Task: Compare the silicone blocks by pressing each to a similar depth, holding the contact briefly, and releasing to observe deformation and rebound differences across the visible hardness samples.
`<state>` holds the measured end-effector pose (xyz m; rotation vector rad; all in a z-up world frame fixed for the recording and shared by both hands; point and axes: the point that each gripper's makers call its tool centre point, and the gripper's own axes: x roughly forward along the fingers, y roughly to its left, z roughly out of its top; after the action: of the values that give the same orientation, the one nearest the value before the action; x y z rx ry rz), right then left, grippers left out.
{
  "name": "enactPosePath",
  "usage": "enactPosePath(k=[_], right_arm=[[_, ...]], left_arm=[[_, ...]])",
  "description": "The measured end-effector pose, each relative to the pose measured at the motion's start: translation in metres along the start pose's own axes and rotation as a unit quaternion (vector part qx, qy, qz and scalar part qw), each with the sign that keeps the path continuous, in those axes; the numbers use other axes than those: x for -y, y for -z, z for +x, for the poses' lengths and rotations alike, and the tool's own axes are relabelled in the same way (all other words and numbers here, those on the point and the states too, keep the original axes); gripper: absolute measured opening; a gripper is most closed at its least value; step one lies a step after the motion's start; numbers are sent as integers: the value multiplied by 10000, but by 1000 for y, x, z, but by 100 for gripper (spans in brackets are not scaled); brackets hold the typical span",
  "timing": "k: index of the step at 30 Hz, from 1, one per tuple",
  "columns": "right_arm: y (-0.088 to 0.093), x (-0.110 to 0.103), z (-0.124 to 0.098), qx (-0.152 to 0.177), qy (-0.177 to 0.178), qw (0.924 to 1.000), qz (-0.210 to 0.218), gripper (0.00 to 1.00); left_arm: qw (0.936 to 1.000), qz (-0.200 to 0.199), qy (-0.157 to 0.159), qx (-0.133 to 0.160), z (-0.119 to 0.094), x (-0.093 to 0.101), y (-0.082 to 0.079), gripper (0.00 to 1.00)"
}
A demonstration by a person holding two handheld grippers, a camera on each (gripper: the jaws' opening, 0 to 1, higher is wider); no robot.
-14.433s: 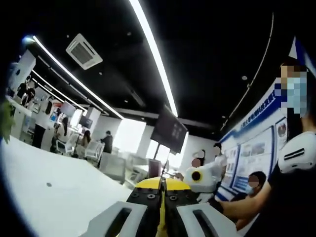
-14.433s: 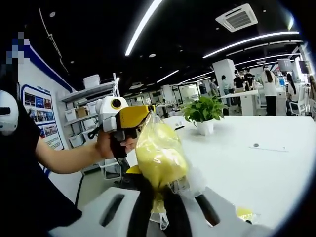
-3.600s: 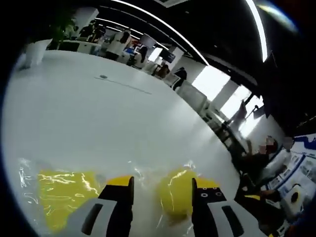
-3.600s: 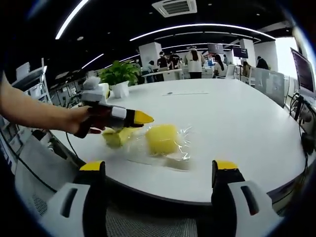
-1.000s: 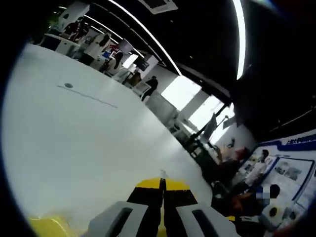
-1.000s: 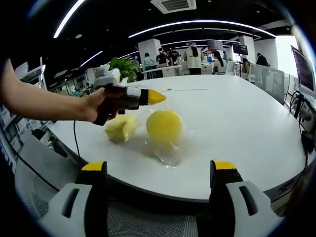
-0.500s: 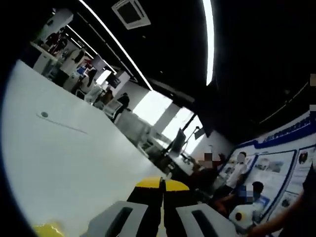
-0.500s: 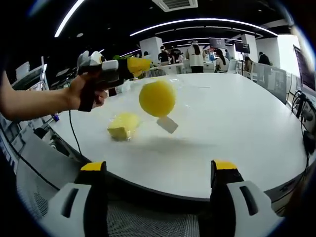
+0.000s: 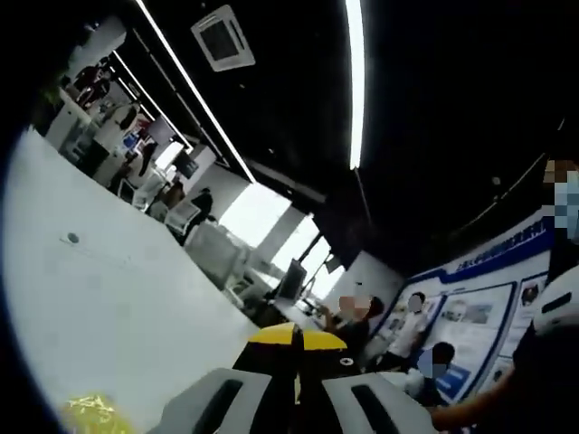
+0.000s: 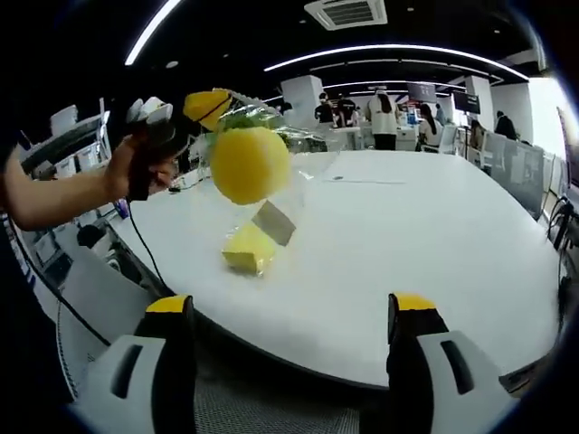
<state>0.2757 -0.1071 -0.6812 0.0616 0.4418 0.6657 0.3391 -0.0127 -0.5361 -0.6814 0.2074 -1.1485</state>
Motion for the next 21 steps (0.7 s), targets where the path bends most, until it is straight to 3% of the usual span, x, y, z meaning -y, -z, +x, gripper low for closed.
enactPosePath(k=[9,13,21], right_arm=[[-45,-34,-3,521,-485,9975,25,81],[-67,-52,-8,789,-733,9942,38,80],[-90,-78,-8,1045,-1169,9876,38,78]], left_arm=[[9988,265,305,272,-27,49,-22,0],[9983,292,356,359,-36,62,-24,0],[9973,128,479,546,-47,83,-20,0]])
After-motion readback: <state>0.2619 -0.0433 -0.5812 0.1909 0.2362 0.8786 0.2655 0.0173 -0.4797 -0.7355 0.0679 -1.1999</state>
